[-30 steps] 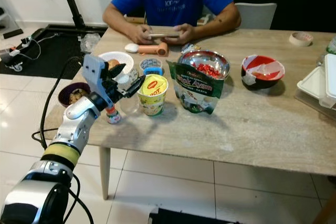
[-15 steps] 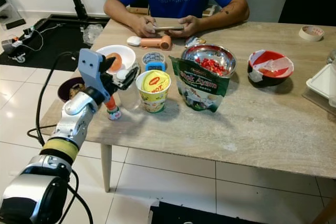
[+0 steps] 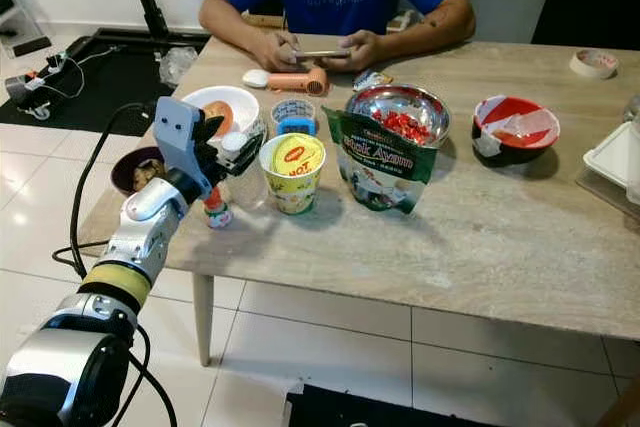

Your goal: Restocking fridge

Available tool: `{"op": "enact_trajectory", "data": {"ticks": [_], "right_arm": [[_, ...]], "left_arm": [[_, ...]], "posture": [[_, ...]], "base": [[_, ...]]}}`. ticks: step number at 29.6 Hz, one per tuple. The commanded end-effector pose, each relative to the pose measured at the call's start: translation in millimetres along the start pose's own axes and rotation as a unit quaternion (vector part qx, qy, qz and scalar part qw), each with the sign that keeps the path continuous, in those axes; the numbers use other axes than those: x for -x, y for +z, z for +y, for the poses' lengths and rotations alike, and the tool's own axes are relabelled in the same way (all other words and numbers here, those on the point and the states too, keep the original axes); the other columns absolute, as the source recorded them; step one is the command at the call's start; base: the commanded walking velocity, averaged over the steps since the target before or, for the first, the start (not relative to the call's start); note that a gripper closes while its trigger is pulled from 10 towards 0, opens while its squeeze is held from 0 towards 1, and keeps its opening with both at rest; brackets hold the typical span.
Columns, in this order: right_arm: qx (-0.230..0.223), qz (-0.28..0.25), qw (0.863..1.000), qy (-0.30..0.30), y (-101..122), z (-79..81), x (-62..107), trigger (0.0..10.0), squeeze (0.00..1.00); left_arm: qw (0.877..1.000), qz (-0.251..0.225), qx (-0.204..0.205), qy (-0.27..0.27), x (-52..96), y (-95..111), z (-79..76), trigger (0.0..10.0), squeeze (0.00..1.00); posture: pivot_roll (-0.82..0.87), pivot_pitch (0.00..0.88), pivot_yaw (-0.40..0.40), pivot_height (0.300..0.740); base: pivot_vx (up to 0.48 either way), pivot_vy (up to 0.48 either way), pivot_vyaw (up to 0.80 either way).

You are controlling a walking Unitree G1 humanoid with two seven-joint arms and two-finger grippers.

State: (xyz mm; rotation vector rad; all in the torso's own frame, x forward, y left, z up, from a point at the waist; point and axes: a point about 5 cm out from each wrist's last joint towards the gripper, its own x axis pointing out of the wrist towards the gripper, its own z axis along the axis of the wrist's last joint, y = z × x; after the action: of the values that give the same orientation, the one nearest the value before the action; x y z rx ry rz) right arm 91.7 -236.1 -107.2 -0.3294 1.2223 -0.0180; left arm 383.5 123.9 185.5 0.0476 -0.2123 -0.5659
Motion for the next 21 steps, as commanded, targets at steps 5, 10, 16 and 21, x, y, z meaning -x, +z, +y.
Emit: {"op": "enact_trajectory", "data": {"ticks": [5, 10, 16, 21], "right_arm": [[-0.011, 0.010, 1.000, 0.000, -7, 1.9, 1.0, 10.0, 0.00], [-0.012, 0.009, 1.000, -0.001, -5, 3.1, 0.6, 10.0, 0.00], [-0.013, 0.006, 1.000, -0.003, -2, 2.4, 0.1, 10.0, 0.00], [-0.016, 0.004, 1.000, -0.005, 0, 2.3, -0.2, 10.0, 0.00]], "left_arm": [[1.000, 0.028, 0.011, -0.001, 2.4, -13, -3.2, 0.0, 0.00], [1.000, 0.025, 0.007, 0.007, 2.3, -9, 1.8, 0.0, 0.00], [1.000, -0.016, -0.001, 0.024, -1.0, 10, 9.7, 0.0, 0.00], [0.992, -0.118, 0.002, 0.039, -2.8, 57, 23.5, 0.0, 0.00]], "posture": [[-0.04, 0.154, 0.078, 0.740], [-0.04, 0.151, 0.079, 0.740], [-0.04, 0.151, 0.074, 0.740], [-0.04, 0.150, 0.071, 0.740]], "base": [[0.000, 0.000, 0.00], [0.000, 0.000, 0.00], [0.000, 0.000, 0.00], [0.000, 0.000, 0.00]]}}
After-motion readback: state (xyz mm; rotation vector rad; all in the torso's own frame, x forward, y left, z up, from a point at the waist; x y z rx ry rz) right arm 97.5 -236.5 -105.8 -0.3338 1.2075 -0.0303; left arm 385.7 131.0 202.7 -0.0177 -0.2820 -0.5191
